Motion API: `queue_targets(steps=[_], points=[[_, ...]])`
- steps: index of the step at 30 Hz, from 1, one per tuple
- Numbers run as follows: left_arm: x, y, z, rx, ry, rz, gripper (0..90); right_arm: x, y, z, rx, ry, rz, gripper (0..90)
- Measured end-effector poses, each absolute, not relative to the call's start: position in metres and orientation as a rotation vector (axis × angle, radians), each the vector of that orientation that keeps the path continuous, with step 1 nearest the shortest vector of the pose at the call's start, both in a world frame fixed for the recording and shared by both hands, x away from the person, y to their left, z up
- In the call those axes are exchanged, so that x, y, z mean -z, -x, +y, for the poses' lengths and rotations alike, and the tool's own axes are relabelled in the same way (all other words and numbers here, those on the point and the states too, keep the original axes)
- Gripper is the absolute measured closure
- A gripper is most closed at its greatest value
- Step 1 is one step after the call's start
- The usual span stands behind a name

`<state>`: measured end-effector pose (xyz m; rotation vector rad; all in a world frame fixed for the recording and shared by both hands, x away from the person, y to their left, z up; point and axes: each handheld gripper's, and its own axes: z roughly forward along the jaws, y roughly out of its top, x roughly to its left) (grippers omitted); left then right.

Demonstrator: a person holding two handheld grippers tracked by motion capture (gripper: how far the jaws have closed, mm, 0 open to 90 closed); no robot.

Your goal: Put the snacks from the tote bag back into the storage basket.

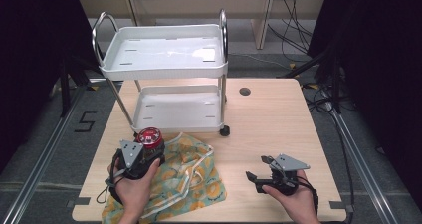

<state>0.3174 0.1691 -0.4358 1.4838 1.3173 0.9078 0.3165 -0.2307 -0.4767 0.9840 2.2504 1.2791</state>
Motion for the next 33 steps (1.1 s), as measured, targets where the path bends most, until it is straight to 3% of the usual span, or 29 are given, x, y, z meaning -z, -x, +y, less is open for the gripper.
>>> queue_targets(steps=[33], points=[[0.4297, -0.3266, 0.1696, -0.908, -1.467, 1.328, 25.4, 0.4765, -0.3150, -0.2299, -1.281, -1.011, 2.239, 22.6]])
